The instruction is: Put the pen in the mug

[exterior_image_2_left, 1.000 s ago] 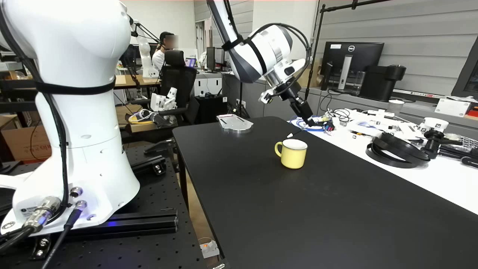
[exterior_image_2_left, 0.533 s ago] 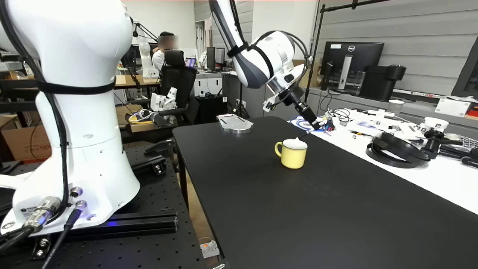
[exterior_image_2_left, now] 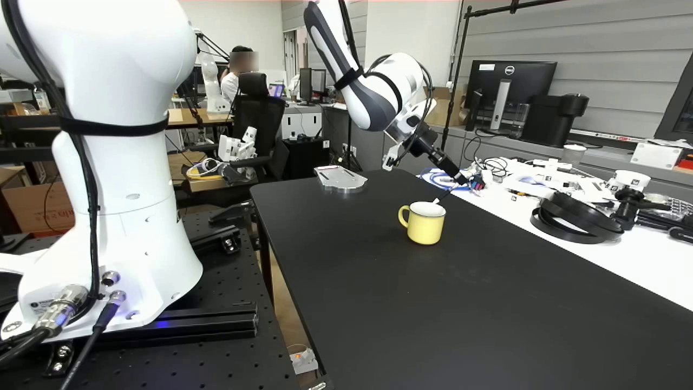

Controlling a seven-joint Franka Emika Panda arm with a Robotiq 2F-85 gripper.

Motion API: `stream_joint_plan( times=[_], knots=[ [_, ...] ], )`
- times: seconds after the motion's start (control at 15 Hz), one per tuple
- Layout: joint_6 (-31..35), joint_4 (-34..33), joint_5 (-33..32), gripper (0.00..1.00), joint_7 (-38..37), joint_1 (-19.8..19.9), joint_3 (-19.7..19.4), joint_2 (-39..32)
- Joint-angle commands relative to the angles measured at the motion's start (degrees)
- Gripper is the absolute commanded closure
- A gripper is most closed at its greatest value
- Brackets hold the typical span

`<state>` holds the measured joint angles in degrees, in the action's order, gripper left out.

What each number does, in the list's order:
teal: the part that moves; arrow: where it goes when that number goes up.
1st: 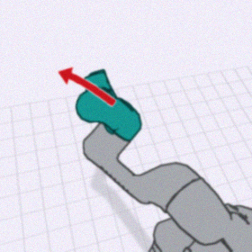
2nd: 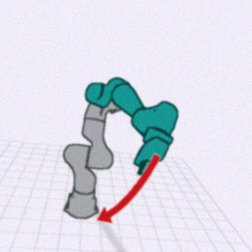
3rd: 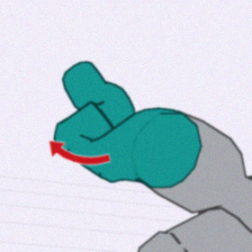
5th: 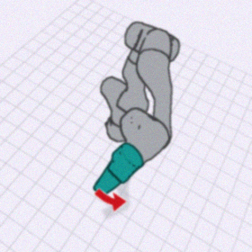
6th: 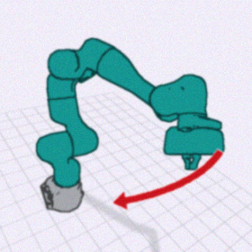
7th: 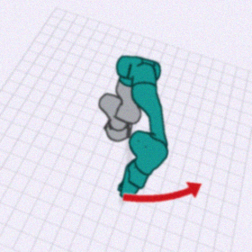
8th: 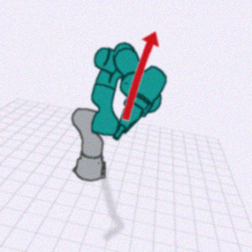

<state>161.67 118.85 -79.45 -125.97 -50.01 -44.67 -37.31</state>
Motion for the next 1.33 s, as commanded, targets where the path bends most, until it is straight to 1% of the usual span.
stream_joint_plan(
  times=[0.0,0.2,0.53,0.93,1.0,1.07,1.13,1.2,1.27],
  knots=[
    [-1.29,-2.66,-3.31,0.94,-7.66,-1.79,-1.19,-3.66],
    [-1.32,-2.95,-2.67,0.94,-8.57,-1.99,-0.66,-5.40],
    [-1.36,-2.89,-1.42,0.94,-8.02,-2.19,0.16,-7.68],
    [-1.39,-2.86,-0.31,0.94,-6.82,-2.07,0.85,-8.25],
    [-1.43,-2.82,-0.13,0.84,-6.67,-2.02,0.90,-8.11],
    [-1.51,-2.79,0.19,0.52,-6.30,-1.92,0.96,-7.94],
    [-1.76,-2.85,0.62,0.52,-5.72,-1.84,1.03,-7.88],
    [-2.00,-3.10,1.27,0.47,-5.01,-1.65,1.14,-7.75],
    [-2.24,-3.25,2.13,0.39,-4.44,-1.56,1.18,-7.41]
  ],
)
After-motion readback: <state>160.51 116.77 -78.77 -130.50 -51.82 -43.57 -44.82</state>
